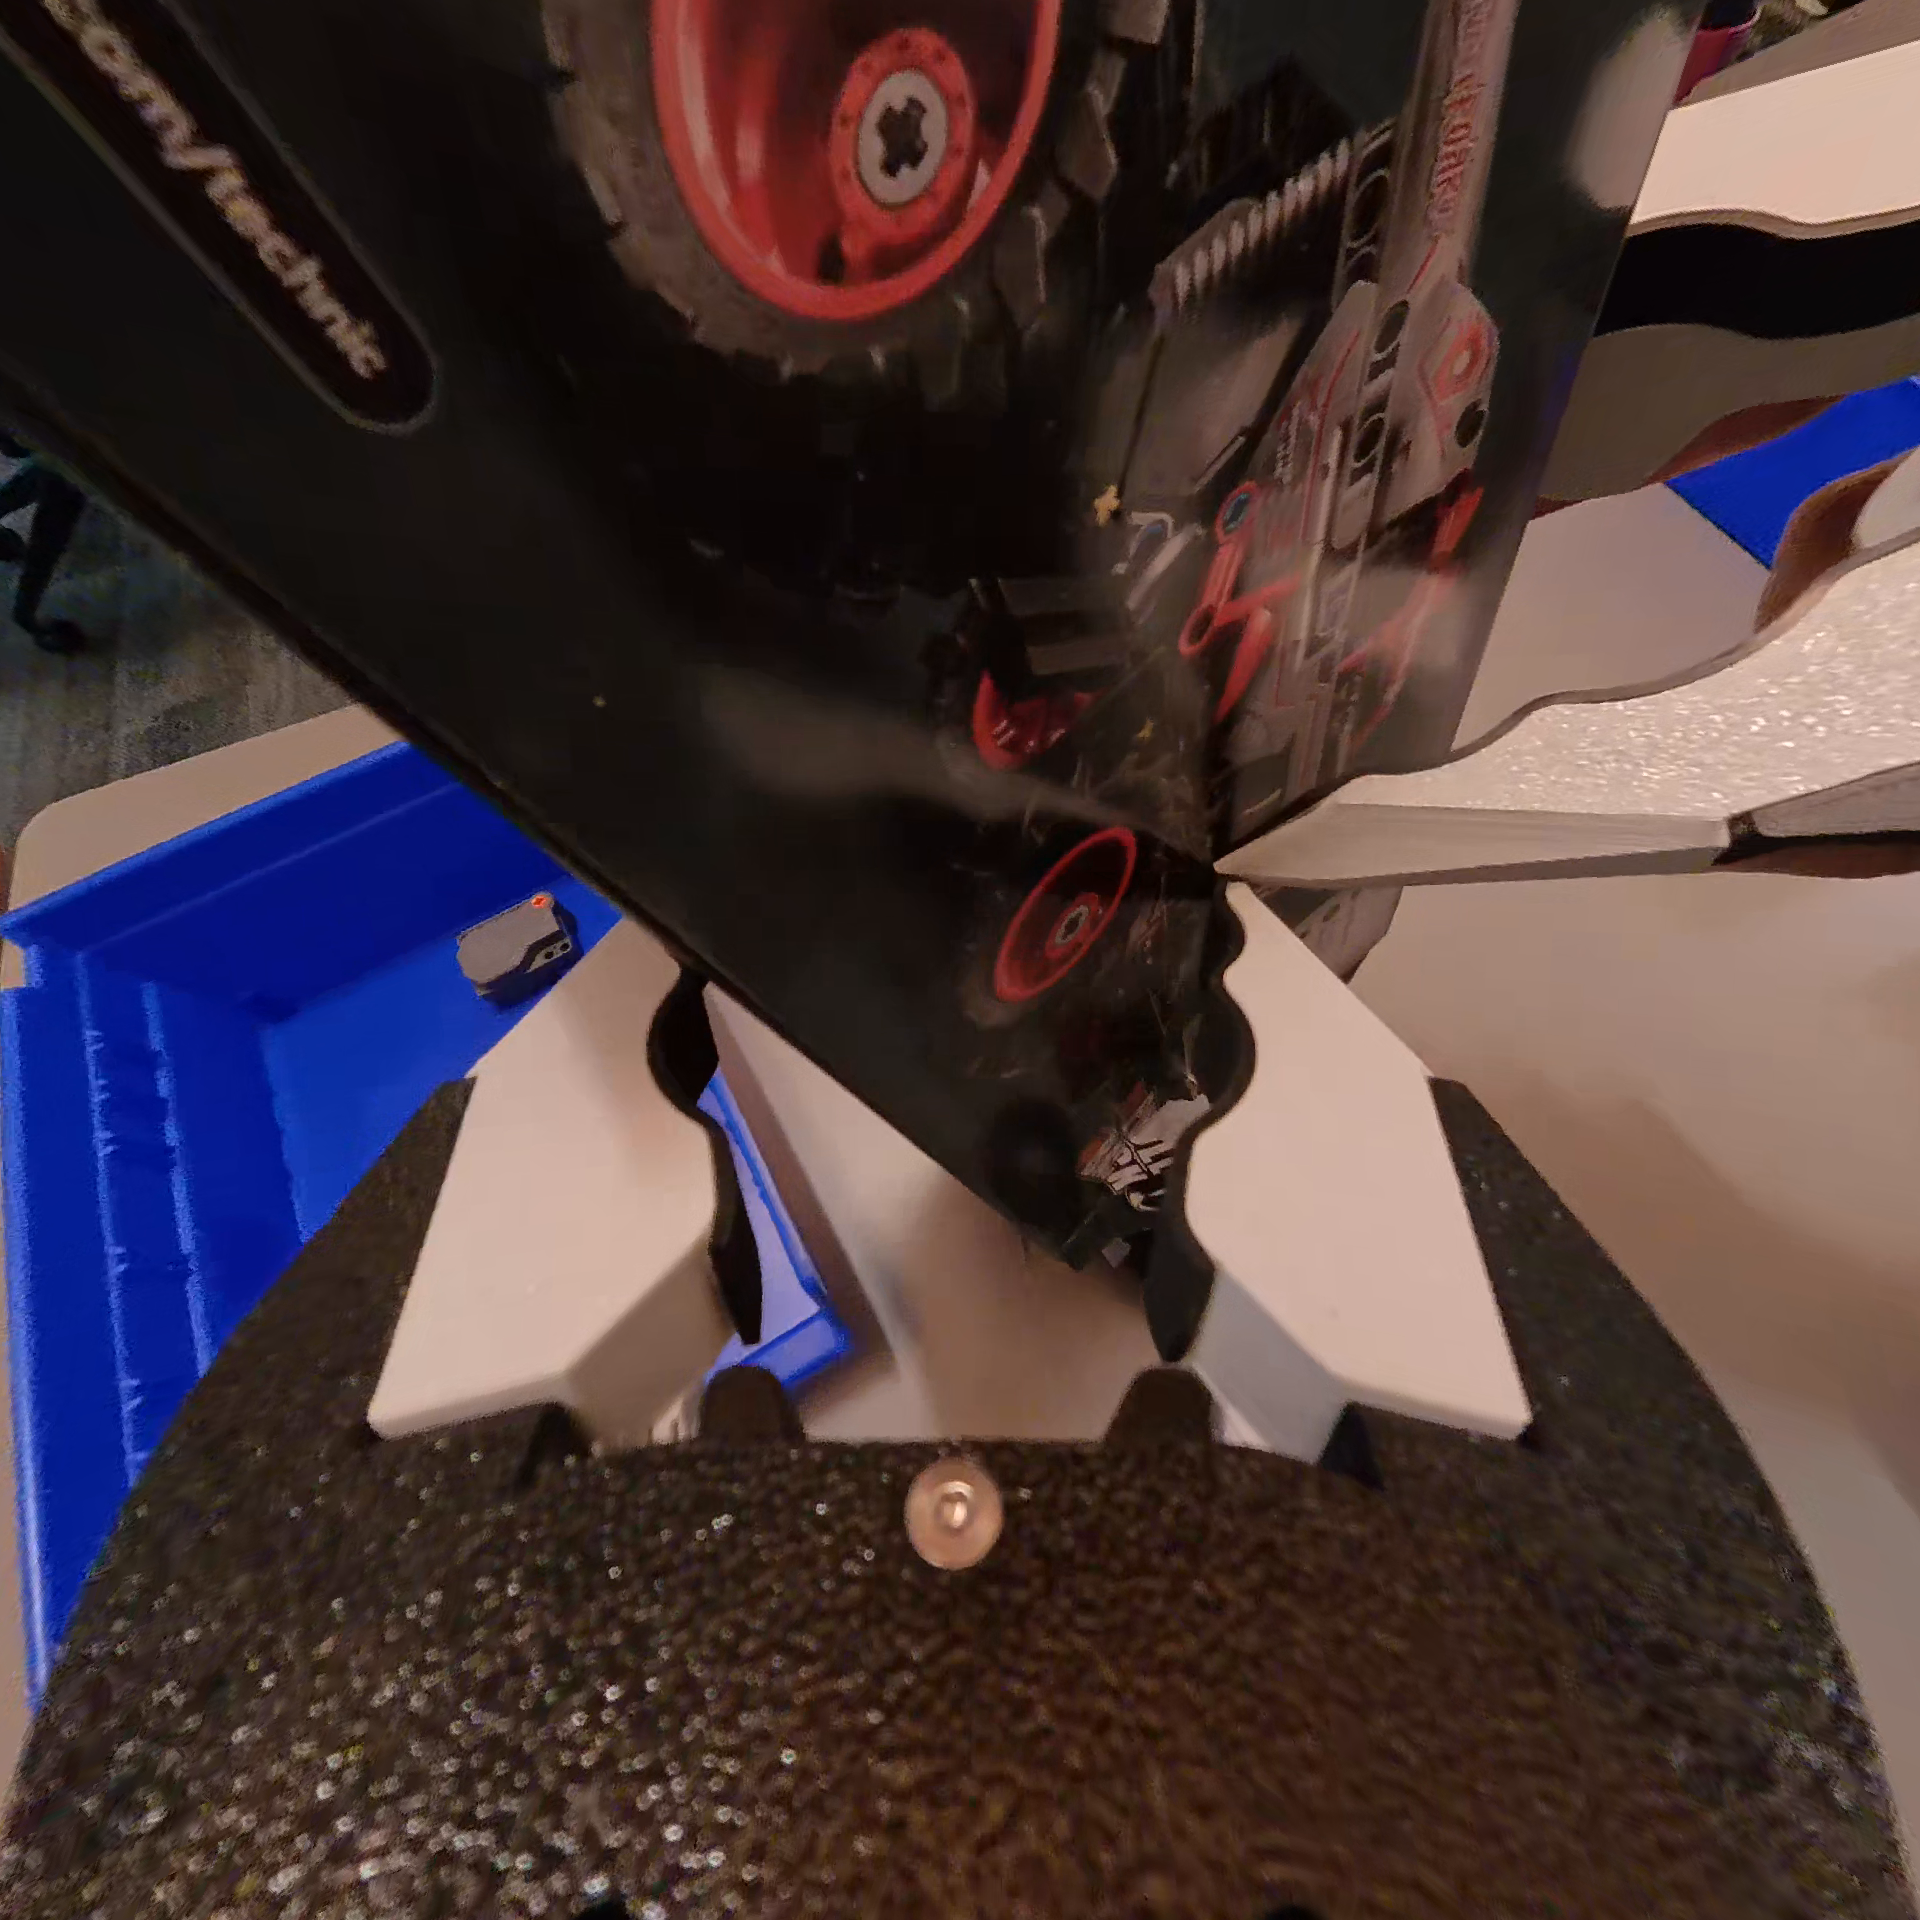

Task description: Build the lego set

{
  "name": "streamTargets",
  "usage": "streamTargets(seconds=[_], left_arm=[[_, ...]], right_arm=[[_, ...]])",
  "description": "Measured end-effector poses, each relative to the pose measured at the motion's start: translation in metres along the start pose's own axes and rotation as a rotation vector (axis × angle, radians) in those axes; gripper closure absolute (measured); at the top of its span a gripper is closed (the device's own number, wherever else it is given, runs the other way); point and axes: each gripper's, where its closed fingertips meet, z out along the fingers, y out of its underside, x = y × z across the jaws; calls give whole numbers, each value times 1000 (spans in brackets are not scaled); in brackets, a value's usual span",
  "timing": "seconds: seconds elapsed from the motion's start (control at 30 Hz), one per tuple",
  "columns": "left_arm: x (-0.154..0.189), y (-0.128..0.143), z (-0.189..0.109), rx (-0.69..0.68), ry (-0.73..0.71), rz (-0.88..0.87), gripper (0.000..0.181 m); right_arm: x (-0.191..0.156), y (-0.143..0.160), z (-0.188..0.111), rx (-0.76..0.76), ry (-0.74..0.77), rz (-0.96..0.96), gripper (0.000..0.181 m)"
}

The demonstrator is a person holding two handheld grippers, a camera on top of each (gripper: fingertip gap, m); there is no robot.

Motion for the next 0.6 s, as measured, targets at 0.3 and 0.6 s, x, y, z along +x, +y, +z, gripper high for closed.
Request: streamTargets(seconds=[0.3,0.6], left_arm=[[-8,-13,-25,31,-77,45,87],[-2,-47,-64,155,-127,58,86]], right_arm=[[-8,-25,-6,154,-44,19,91],[-10,-73,-40,467,-51,41,91]])
